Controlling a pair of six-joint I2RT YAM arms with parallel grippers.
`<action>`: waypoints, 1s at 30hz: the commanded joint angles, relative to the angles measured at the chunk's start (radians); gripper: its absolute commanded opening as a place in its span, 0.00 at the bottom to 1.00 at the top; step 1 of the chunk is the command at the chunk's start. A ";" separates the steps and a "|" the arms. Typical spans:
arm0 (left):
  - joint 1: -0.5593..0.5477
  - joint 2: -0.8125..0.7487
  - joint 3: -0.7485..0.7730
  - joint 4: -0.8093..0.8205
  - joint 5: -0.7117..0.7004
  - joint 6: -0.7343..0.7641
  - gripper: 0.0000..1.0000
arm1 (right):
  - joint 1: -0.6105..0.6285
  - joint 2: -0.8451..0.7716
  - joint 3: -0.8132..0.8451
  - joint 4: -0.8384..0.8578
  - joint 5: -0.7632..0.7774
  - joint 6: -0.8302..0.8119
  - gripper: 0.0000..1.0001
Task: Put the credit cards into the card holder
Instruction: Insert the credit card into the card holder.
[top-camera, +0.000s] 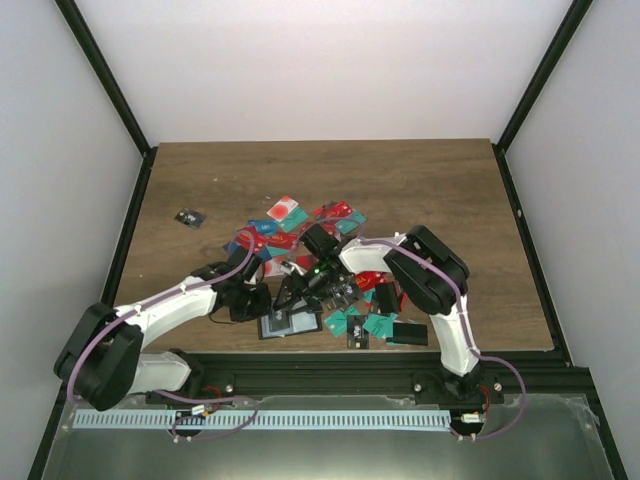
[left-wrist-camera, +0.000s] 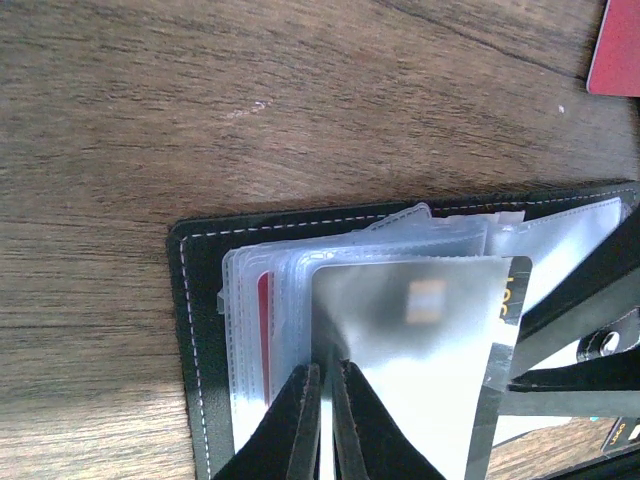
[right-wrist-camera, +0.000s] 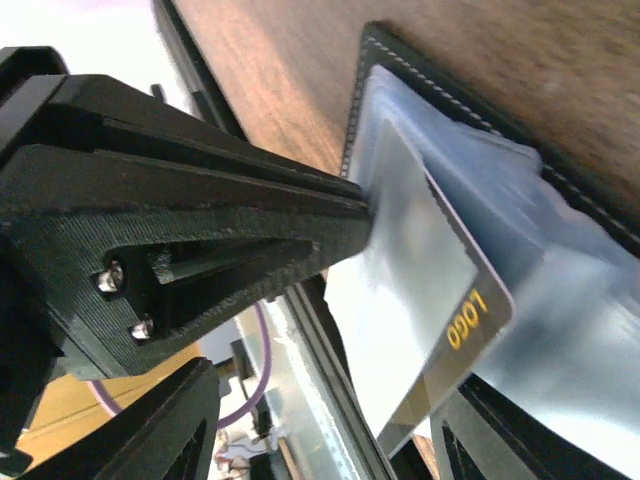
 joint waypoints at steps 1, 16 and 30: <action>-0.001 0.011 -0.039 -0.067 -0.073 0.014 0.07 | -0.002 -0.068 0.032 -0.186 0.160 -0.074 0.60; -0.003 -0.017 -0.041 -0.062 -0.061 0.022 0.07 | 0.016 -0.143 0.090 -0.346 0.514 -0.124 0.10; -0.002 -0.085 -0.012 -0.091 -0.044 0.014 0.10 | 0.102 -0.061 0.164 -0.336 0.541 -0.059 0.01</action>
